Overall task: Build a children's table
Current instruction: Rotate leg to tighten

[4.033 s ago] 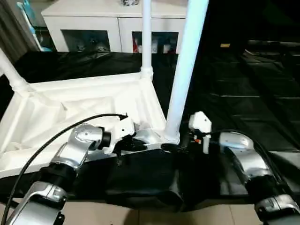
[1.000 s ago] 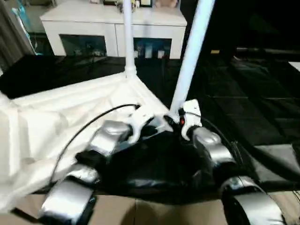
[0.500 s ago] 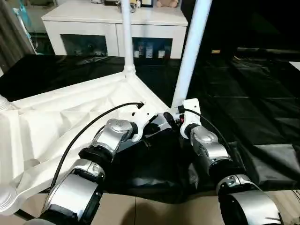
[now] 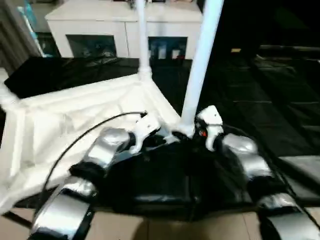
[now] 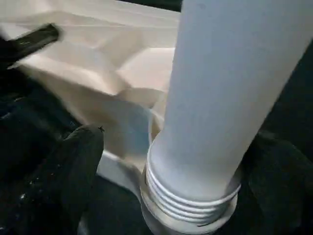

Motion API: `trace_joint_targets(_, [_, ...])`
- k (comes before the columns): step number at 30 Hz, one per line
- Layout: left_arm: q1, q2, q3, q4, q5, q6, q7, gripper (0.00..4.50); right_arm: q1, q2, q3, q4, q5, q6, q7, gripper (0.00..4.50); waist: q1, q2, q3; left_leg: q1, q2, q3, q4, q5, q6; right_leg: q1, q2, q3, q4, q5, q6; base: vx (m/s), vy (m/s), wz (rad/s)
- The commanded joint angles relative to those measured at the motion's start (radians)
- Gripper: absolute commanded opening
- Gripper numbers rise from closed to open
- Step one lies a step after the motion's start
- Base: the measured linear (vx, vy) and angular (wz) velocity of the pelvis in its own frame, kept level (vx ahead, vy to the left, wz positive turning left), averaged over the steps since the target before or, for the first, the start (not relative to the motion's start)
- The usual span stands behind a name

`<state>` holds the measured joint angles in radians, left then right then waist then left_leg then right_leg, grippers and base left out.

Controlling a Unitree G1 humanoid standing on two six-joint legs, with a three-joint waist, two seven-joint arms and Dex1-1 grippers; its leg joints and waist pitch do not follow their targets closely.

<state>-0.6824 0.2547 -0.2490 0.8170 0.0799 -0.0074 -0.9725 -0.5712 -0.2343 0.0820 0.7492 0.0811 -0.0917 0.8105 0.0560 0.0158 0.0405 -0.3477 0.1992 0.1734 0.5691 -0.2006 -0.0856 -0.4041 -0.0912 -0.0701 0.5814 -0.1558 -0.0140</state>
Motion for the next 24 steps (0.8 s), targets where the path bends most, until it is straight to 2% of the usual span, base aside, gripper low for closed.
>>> trace_joint_targets(1, [0.048,0.007,-0.04,-0.011,-0.015,-0.016,-0.084,0.0,0.002,-0.011,0.006,-0.032,0.021,-0.014,0.049,4.48,0.009,-0.015,-0.058,-0.01,0.031,-0.001,-0.062,-0.157,0.106,0.054,-0.056,0.038,-0.058,-0.243,-0.232,0.062,-0.006,0.0])
trace_joint_targets(2, [0.074,0.035,-0.052,-0.059,-0.017,-0.018,-0.135,0.0,0.004,-0.033,0.001,-0.036,0.022,-0.028,0.072,4.48,0.011,-0.009,-0.06,-0.008,0.031,0.004,-0.058,-0.124,0.11,0.051,-0.051,0.037,-0.05,-0.173,-0.256,0.062,-0.006,0.0])
trace_joint_targets(3, [0.076,0.038,-0.053,-0.063,-0.017,-0.017,-0.139,0.0,0.004,-0.036,0.0,-0.037,0.023,-0.028,0.076,4.48,0.011,-0.009,-0.06,-0.008,0.031,0.004,-0.058,-0.124,0.11,0.051,-0.051,0.037,-0.05,-0.173,-0.256,0.055,-0.002,-0.01])
trace_joint_targets(4, [0.096,0.061,-0.058,-0.099,-0.019,-0.015,-0.17,0.0,0.009,-0.053,-0.001,-0.048,0.031,-0.029,0.107,4.48,0.014,-0.009,-0.061,-0.011,0.032,0.005,-0.055,-0.102,0.116,0.054,-0.05,0.037,-0.041,-0.117,-0.27,0.0,0.0,0.0])
trace_joint_targets(5, [0.108,0.077,-0.058,-0.123,-0.023,-0.01,-0.188,0.0,0.014,-0.066,0.006,-0.056,0.031,-0.036,0.135,4.48,0.016,-0.007,-0.062,-0.009,0.033,0.007,-0.052,-0.09,0.122,0.053,-0.048,0.037,-0.035,-0.08,-0.278,0.0,0.0,0.0])
trace_joint_targets(9, [0.128,0.103,-0.056,-0.16,-0.031,-0.003,-0.218,0.0,0.035,-0.088,0.029,-0.089,0.037,-0.031,0.216,4.48,0.017,-0.006,-0.063,-0.008,0.032,0.01,-0.049,-0.088,0.133,0.054,-0.046,0.037,-0.029,-0.029,-0.287,0.014,0.008,-0.01])
trace_joint_targets(11, [0.138,0.115,-0.056,-0.183,-0.038,0.004,-0.233,0.0,0.054,-0.103,0.047,-0.119,0.051,-0.007,0.28,4.48,0.017,-0.012,-0.063,-0.008,0.032,0.012,-0.048,-0.091,0.135,0.056,-0.046,0.037,-0.029,-0.034,-0.287,0.0,0.0,0.0])
trace_joint_targets(12, [0.142,0.123,-0.054,-0.199,-0.044,0.013,-0.242,0.0,0.07,-0.117,0.069,-0.142,0.059,0.015,0.339,4.48,0.021,-0.013,-0.062,-0.008,0.032,0.012,-0.048,-0.102,0.139,0.058,-0.047,0.037,-0.03,-0.052,-0.281,0.0,0.0,0.0])
trace_joint_targets(14, [0.144,0.127,-0.052,-0.209,-0.044,0.019,-0.242,0.0,0.075,-0.121,0.076,-0.146,0.059,0.017,0.359,4.48,0.023,-0.012,-0.06,-0.008,0.034,0.012,-0.05,-0.112,0.139,0.055,-0.049,0.038,-0.034,-0.084,-0.273,0.0,0.0,0.0])
trace_joint_targets(15, [0.145,0.128,-0.05,-0.215,-0.046,0.022,-0.244,0.0,0.073,-0.119,0.076,-0.139,0.055,0.011,0.357,4.48,0.024,-0.015,-0.059,-0.008,0.034,0.013,-0.05,-0.121,0.127,0.054,-0.05,0.039,-0.036,-0.112,-0.268,0.0,0.0,0.0])
trace_joint_targets(19, [0.152,0.133,-0.051,-0.245,-0.053,0.041,-0.251,0.0,0.059,-0.108,0.071,-0.114,0.048,-0.003,0.346,4.48,0.025,-0.014,-0.054,-0.003,0.034,0.012,-0.055,-0.17,0.085,0.048,-0.051,0.042,-0.045,-0.219,-0.241,0.0,0.0,0.0])
trace_joint_targets(22, [0.153,0.134,-0.054,-0.259,-0.055,0.05,-0.254,0.0,0.051,-0.106,0.071,-0.111,0.053,0.006,0.348,4.48,0.026,-0.015,-0.056,-0.004,0.034,0.012,-0.054,-0.156,0.081,0.049,-0.049,0.043,-0.041,-0.197,-0.238,0.0,0.0,0.0])
trace_joint_targets(23, [0.153,0.134,-0.055,-0.259,-0.055,0.05,-0.254,0.0,0.05,-0.105,0.071,-0.111,0.053,0.006,0.348,4.22,0.026,-0.015,-0.057,-0.003,0.034,0.013,-0.054,-0.15,0.083,0.048,-0.049,0.043,-0.04,-0.188,-0.24,0.0,0.0,0.0])
trace_joint_targets(24, [0.153,0.134,-0.055,-0.259,-0.055,0.05,-0.254,0.0,0.05,-0.105,0.071,-0.111,0.053,0.006,0.348,4.22,0.027,-0.015,-0.057,-0.004,0.033,0.013,-0.052,-0.14,0.087,0.049,-0.047,0.043,-0.038,-0.169,-0.242,0.0,0.0,0.0])
